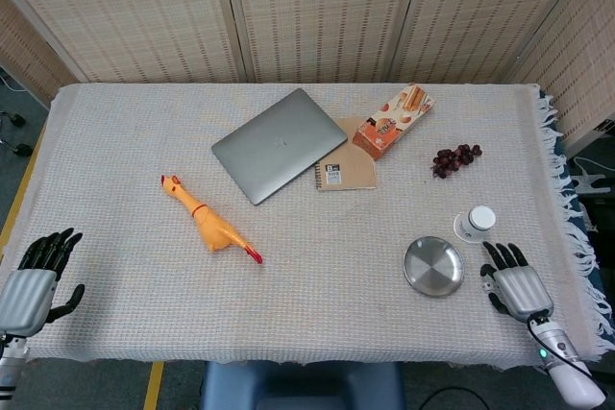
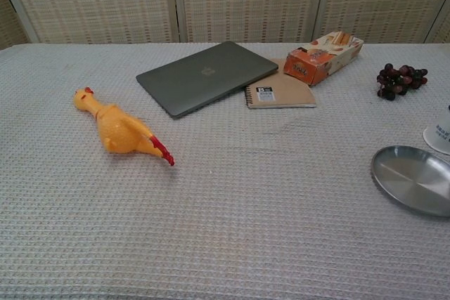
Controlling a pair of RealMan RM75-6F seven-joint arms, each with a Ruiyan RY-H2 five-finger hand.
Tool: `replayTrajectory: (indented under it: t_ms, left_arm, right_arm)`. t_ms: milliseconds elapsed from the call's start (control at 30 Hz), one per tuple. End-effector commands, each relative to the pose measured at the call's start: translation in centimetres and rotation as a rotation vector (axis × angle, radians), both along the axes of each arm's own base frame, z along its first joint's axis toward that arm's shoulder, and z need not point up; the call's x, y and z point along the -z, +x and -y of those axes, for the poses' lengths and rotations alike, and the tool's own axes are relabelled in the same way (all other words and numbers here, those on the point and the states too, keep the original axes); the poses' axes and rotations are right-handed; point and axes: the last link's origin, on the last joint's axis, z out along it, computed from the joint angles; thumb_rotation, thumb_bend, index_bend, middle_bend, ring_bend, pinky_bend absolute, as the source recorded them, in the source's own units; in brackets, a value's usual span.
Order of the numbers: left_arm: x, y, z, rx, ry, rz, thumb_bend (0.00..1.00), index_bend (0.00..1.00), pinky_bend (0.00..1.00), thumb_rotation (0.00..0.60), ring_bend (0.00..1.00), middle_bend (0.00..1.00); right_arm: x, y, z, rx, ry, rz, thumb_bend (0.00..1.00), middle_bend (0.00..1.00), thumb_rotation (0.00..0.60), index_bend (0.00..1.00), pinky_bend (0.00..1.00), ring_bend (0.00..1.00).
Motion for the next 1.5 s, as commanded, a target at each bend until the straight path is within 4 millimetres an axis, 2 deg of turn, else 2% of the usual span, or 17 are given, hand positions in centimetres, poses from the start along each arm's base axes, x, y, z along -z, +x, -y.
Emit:
replayTrajectory:
  t_ms: [33,533,667,833,1000,1200,1267,1367,1400,1433,1500]
  left_arm:
    - [0.0,0.0,0.0,-0.001,-0.002,-0.002,0.39,0.00,0.07,0.600,0.00,0.00]
    - [0.0,-0.2,-0.1,-0.006,-0.003,-0.004,0.40,0.00,0.07,0.600,0.00,0.00]
    - [0.0,-0.1,-0.1,-0.006,-0.001,-0.001,0.40,0.00,0.07,0.600,0.00,0.00]
    - [0.0,-0.1,-0.2,-0.007,-0.004,0.002,0.40,0.00,0.07,0.600,0.00,0.00]
    - [0.0,0.0,-0.1,0.001,-0.007,0.007,0.40,0.00,0.07,0.600,0.00,0.00]
    - [-0.3,-0.2,-0.1,-0.005,-0.003,0.014,0.40,0.00,0.07,0.600,0.00,0.00]
    - [-0.3,-0.2,-0.1,-0.005,-0.001,0.016,0.40,0.00,0.07,0.600,0.00,0.00]
    - [-0.4,-0.2,-0.1,-0.006,0.000,0.017,0.40,0.00,0.07,0.600,0.00,0.00]
    - [-0.3,-0.3,-0.2,-0.008,-0.001,0.017,0.40,0.00,0.07,0.600,0.00,0.00]
    - [-0.3,-0.3,-0.3,-0.008,-0.001,0.017,0.40,0.00,0.07,0.600,0.00,0.00]
    - [-0.3,-0.3,-0.2,-0.009,-0.003,0.015,0.40,0.00,0.07,0.600,0.00,0.00]
  right_arm:
    - [0.1,0.0,0.1,-0.005,-0.003,-0.001,0.29,0.00,0.600,0.41,0.00,0.00]
    - [0.5,-0.2,0.2,-0.006,-0.025,0.006,0.29,0.00,0.600,0.50,0.00,0.00]
    - [-0.5,1.0,-0.5,-0.050,-0.051,0.045,0.29,0.00,0.600,0.50,0.00,0.00]
    - [-0.8,3.9,-0.4,-0.129,-0.039,0.124,0.29,0.00,0.600,0.50,0.00,0.00]
    - [0.6,6.4,1.9,-0.207,-0.009,0.112,0.29,0.00,0.600,0.50,0.00,0.00]
    - [2.7,8.0,4.0,-0.237,0.033,0.071,0.29,0.00,0.600,0.50,0.00,0.00]
    - [3.0,8.0,4.1,-0.235,0.044,0.040,0.29,0.00,0.600,0.43,0.00,0.00]
    - [2.8,7.9,3.8,-0.212,0.059,0.029,0.29,0.00,0.600,0.12,0.00,0.00]
    - [2.6,7.9,3.7,-0.204,0.060,0.032,0.29,0.00,0.600,0.06,0.00,0.00]
    - [2.3,7.8,3.6,-0.199,0.054,0.029,0.29,0.00,0.600,0.01,0.00,0.00]
    - [1.5,7.7,3.3,-0.187,0.029,0.035,0.29,0.00,0.600,0.00,0.00,0.00]
